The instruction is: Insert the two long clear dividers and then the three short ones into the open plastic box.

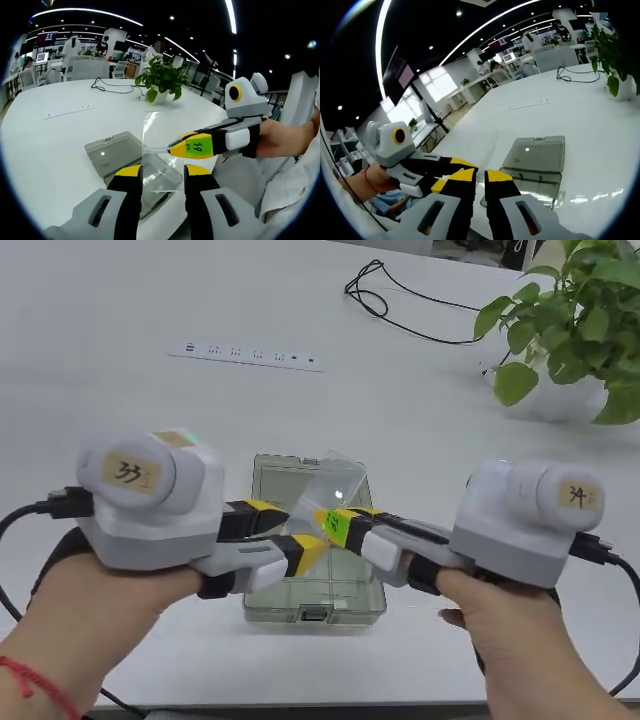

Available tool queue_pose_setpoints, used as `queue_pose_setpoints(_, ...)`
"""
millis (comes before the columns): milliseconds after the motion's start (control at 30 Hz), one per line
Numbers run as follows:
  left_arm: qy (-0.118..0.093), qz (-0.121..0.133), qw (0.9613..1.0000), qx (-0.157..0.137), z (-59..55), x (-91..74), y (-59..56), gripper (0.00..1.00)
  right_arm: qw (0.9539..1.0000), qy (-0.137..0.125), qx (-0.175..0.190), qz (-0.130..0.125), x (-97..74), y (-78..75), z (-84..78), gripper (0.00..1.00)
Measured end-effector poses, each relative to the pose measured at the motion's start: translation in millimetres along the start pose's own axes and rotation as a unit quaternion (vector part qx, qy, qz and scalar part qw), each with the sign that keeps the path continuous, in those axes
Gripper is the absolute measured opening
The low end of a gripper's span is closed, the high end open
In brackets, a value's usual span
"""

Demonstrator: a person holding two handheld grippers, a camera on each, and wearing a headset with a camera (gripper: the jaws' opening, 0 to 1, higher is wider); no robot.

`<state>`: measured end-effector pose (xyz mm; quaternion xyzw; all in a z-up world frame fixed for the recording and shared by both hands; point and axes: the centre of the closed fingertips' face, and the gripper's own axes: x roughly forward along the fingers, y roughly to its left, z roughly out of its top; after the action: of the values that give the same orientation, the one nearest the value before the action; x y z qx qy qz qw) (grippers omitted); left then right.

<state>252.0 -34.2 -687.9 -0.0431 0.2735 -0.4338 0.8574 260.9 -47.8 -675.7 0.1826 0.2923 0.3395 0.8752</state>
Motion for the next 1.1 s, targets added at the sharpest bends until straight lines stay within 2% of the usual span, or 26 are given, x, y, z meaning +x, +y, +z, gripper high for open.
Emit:
queue_pose_setpoints(67, -0.001, 0.001, 1.0000, -0.001, -0.3, 0.5, 0.3, 0.30, 0.9998, 0.000, 0.017, 0.005, 0.5, 2.1, 0.6, 0.07)
queue_pose_setpoints(133, -0.007, 0.001, 1.0000, 0.006, 0.9, 0.9, -0.3, 0.30, 0.9998, -0.005, 0.017, -0.002, 0.4, 0.8, 1.8, 0.07)
queue_pose_setpoints(200, -0.003, 0.005, 1.0000, 0.008, -1.3, 0.2, 1.3, 0.27, 0.9999, -0.002, 0.015, -0.001, 0.6, 1.1, 1.1, 0.06)
queue_pose_setpoints(300, -0.008, 0.000, 0.9999, -0.008, -0.1, -0.6, 0.5, 0.27, 0.9999, 0.000, 0.016, -0.001, 0.3, 0.7, 1.5, 0.06)
queue_pose_setpoints(367, -0.009, -0.001, 0.9999, -0.006, -0.1, -0.9, -0.5, 0.28, 0.9999, 0.000, 0.016, -0.001, 0.3, 0.8, 2.1, 0.06)
queue_pose_setpoints(733, -0.008, -0.012, 0.9999, -0.005, -1.6, 0.1, -5.7, 0.34, 1.0000, 0.008, -0.005, -0.004, 2.0, 1.0, 5.4, 0.07)
queue_pose_setpoints(933, -0.010, -0.019, 0.9998, 0.006, -2.1, -3.7, -4.3, 0.32, 0.9996, 0.020, -0.020, -0.006, 1.9, 0.9, 4.4, 0.07)
queue_pose_setpoints(1100, -0.007, -0.023, 0.9996, 0.014, -5.8, -6.5, -1.4, 0.37, 0.9994, 0.024, -0.022, -0.010, 0.0, -4.0, 8.7, 0.07)
